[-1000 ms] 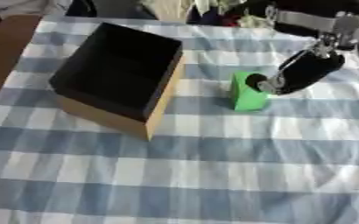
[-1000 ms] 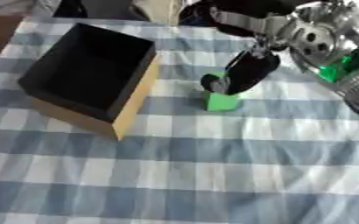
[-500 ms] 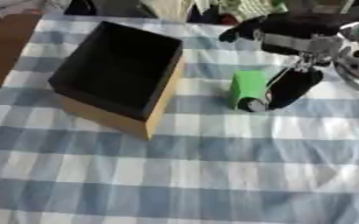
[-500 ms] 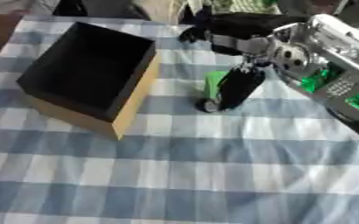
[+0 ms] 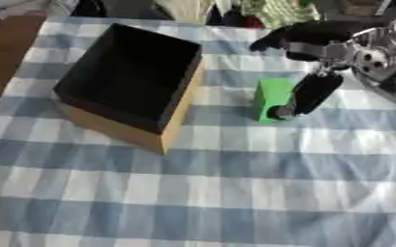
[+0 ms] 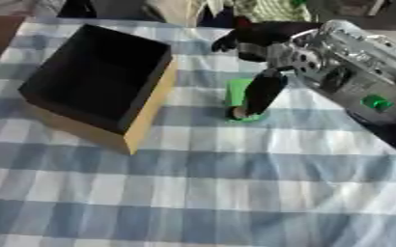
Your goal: Pick up objects on the table and place them in the box.
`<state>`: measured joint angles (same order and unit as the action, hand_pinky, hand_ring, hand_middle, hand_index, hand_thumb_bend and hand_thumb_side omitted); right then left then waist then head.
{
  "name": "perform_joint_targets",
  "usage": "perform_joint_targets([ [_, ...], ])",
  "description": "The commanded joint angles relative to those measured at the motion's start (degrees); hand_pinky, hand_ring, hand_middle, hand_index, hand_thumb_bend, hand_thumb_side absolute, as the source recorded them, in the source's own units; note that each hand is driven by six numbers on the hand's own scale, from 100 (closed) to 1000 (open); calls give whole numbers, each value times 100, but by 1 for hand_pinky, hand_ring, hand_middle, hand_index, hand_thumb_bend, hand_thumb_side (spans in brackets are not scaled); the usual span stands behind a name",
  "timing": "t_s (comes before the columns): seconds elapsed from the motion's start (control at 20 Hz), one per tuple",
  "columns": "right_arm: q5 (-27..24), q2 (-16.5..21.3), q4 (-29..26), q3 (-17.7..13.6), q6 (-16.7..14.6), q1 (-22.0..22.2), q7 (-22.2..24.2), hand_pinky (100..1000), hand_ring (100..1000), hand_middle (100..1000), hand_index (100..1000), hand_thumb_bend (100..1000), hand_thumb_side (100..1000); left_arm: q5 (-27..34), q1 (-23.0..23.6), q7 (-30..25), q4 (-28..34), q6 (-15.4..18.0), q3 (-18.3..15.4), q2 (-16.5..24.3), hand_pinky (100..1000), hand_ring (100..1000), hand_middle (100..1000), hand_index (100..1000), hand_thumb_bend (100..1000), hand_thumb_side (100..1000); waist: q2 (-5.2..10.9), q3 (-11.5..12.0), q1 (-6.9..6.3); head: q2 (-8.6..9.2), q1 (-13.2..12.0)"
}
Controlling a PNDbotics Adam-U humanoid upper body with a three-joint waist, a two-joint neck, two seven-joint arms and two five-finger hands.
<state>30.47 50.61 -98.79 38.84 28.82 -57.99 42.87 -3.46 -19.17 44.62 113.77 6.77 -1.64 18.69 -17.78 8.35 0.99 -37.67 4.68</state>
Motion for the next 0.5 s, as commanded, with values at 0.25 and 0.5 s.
perform_joint_targets([
  [0.25, 94, -78, 564, 17, 649, -133, 910, 1000, 1000, 931, 1000, 513, 271, 13, -48, -26, 82, 5, 7, 94, 610, 724, 583, 720, 316, 380, 66, 33, -24, 67, 29],
  [0.5, 114, -262, 1005, 56, 570, -168, 910, 1000, 1000, 931, 1000, 509, 275, 20, -50, -32, 82, 6, 11, 79, 610, 724, 583, 720, 316, 380, 54, 43, -37, 85, 44],
])
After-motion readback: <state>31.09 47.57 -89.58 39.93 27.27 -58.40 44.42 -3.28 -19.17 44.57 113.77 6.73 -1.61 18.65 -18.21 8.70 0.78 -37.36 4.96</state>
